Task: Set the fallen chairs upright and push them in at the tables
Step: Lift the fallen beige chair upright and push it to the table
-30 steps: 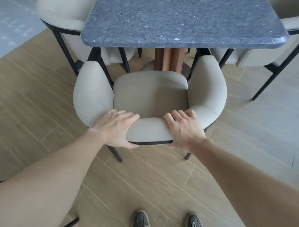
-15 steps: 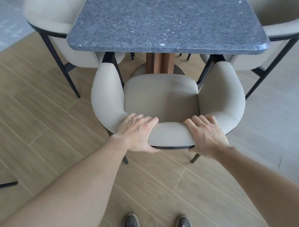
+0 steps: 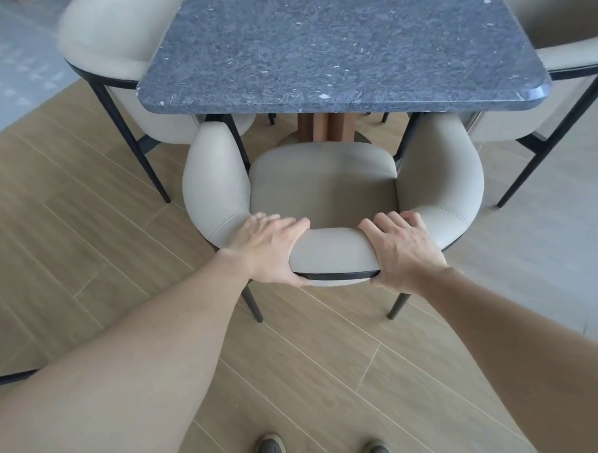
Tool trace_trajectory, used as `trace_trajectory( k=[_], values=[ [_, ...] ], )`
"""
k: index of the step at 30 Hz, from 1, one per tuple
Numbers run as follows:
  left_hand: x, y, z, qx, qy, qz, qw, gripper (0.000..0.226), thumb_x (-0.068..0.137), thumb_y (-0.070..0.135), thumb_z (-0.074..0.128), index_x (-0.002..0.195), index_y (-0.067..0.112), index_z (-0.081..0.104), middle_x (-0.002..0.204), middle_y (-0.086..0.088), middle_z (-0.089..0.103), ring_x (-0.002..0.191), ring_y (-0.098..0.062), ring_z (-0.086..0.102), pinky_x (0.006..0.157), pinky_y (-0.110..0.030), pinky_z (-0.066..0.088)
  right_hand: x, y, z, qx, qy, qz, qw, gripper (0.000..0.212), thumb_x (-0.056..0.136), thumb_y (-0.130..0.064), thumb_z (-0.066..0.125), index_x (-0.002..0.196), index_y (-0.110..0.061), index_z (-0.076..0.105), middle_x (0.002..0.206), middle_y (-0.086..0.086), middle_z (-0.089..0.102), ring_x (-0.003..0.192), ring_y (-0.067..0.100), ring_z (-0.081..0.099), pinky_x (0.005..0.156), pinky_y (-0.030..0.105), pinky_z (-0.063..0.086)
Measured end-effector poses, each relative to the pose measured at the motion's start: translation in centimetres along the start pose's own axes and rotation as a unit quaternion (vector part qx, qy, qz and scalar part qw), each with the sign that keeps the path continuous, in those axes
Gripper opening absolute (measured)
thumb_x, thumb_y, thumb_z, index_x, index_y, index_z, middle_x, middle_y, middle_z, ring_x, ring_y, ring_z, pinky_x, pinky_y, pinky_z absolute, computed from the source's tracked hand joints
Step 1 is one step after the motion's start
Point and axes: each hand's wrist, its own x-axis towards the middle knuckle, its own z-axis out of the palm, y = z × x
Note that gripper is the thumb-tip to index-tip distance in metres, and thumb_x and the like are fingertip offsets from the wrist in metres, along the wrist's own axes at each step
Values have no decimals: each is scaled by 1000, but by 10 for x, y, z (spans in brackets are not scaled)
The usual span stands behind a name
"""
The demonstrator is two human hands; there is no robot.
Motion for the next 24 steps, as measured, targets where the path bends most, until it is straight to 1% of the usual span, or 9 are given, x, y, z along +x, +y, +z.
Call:
trace_trajectory(
  k=[8, 10, 12, 13, 15, 16, 17, 20, 24],
  values=[
    [-4, 5, 1, 2, 1, -2, 1000, 86, 61, 89, 70, 115, 26, 47, 106, 7, 63, 104, -25, 62, 93, -40, 42, -6, -2, 4, -1, 14, 7, 1000, 84, 62, -51, 84, 132, -27, 45, 115, -5, 52, 117, 22, 52, 111, 37, 31],
    [-7, 7, 1, -28, 0, -21, 999, 89, 61, 94, 64, 123, 31, 49, 117, 10, 63, 112, -21, 60, 103, -41, 40, -7, -3, 1, 20, 13, 9, 1000, 88, 63, -62, 84, 135, -29, 46, 120, -6, 55, 122, 22, 52, 116, 36, 29],
    [-12, 12, -6, -135, 22, -73, 988, 86, 64, 98, 50, 125, 37, 55, 124, 14, 65, 117, -16, 61, 110, -40, 37, -7, -7, -8, 109, 20, 30, 993, 95, 64, -82, 72, 139, -29, 49, 129, -7, 59, 129, 21, 52, 120, 36, 28],
    [-16, 16, -13, -257, 53, -114, 958, 81, 67, 96, 43, 123, 39, 58, 123, 15, 68, 116, -13, 63, 111, -38, 38, -7, -11, -15, 197, 33, 45, 979, 98, 65, -88, 65, 142, -28, 51, 134, -6, 60, 132, 19, 52, 118, 34, 31],
    [-22, 21, -27, -513, 139, -181, 828, 73, 75, 86, 36, 120, 36, 63, 119, 12, 71, 112, -9, 66, 103, -31, 45, -11, -21, -28, 403, 97, 75, 907, 94, 71, -87, 61, 142, -24, 55, 135, -7, 63, 130, 10, 56, 108, 23, 39],
    [-25, 24, -33, -586, 171, -192, 769, 71, 78, 82, 35, 121, 32, 64, 119, 10, 71, 112, -9, 67, 97, -25, 46, -14, -25, -34, 477, 133, 85, 865, 88, 74, -81, 62, 140, -24, 57, 133, -8, 65, 128, 5, 57, 105, 19, 40],
    [-29, 28, -39, -616, 191, -196, 738, 71, 81, 80, 35, 122, 30, 64, 120, 7, 71, 114, -10, 67, 93, -20, 46, -19, -30, -40, 526, 159, 90, 831, 81, 77, -76, 63, 139, -24, 58, 132, -8, 66, 128, 4, 58, 107, 20, 41],
    [-49, 51, -54, -633, 218, -171, 722, 69, 87, 74, 35, 130, 28, 64, 127, 6, 70, 122, -9, 65, 99, -16, 46, -37, -40, -57, 584, 203, 84, 781, 69, 84, -64, 64, 137, -19, 60, 132, -3, 67, 131, 9, 60, 116, 36, 45],
    [-71, 89, -87, -657, 267, -83, 700, 70, 93, 84, 40, 136, 31, 59, 141, 1, 65, 137, -17, 59, 119, -39, 42, -81, -36, -92, 615, 277, 61, 735, 59, 90, -52, 64, 135, -16, 56, 137, 7, 65, 131, 20, 63, 115, 46, 47]
  ],
)
